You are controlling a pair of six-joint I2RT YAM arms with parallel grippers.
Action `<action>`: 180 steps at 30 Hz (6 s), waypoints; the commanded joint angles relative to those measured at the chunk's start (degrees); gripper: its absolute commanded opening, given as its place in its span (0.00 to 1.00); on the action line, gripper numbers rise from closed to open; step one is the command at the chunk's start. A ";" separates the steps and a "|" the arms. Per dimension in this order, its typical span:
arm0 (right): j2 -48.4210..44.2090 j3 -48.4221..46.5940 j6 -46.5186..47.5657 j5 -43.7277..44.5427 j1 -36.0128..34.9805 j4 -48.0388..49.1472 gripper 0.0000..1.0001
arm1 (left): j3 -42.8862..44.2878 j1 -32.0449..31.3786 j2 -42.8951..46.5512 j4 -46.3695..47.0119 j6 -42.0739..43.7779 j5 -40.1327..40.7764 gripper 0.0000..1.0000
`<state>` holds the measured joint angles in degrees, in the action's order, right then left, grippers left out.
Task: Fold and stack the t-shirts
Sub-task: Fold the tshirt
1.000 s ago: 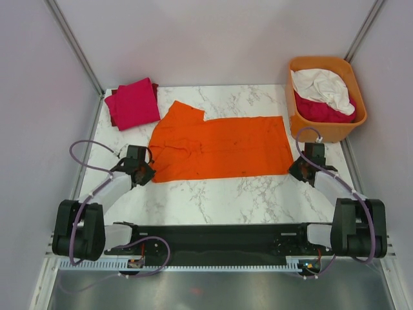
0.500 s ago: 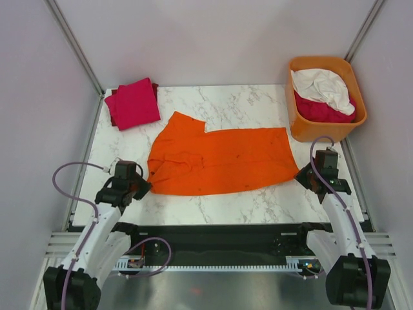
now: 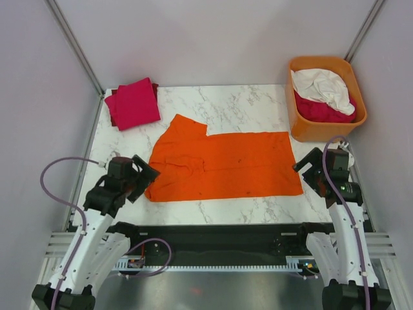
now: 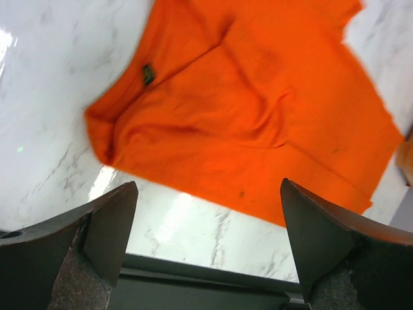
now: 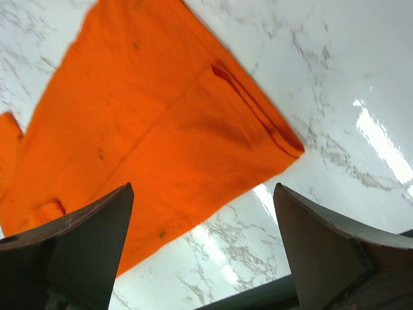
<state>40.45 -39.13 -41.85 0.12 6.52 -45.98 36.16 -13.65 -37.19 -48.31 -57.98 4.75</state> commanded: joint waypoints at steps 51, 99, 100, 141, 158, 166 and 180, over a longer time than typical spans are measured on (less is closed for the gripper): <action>27.66 -12.55 10.20 -12.43 -3.61 24.26 0.98 | 81.96 6.71 -105.98 18.61 31.26 -27.08 0.44; 82.43 -45.95 13.37 20.27 -7.84 24.97 0.64 | 63.68 7.23 -78.12 17.47 33.37 -11.96 0.02; 82.34 -45.68 13.19 19.75 -7.84 25.14 0.57 | 63.68 7.23 -78.12 17.47 33.28 -12.13 0.02; 80.66 -53.41 14.16 19.65 -4.77 27.52 0.56 | 63.07 6.53 -75.13 16.15 36.09 -11.17 0.02; 89.20 -55.79 13.72 21.85 -3.62 24.09 0.00 | 63.24 6.53 -76.45 16.15 36.09 -11.52 0.02; 84.01 -55.53 15.65 18.17 -3.80 23.13 0.00 | 63.24 6.36 -74.00 15.71 36.00 -11.53 0.02; 68.28 -46.58 18.38 15.52 -7.48 21.54 0.00 | 46.04 -0.23 -57.66 15.71 36.44 0.51 0.02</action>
<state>115.90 -87.29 -20.75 10.61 -2.81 -27.16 86.28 -12.75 -98.70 -32.84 -23.83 -0.01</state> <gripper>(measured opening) 0.011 0.037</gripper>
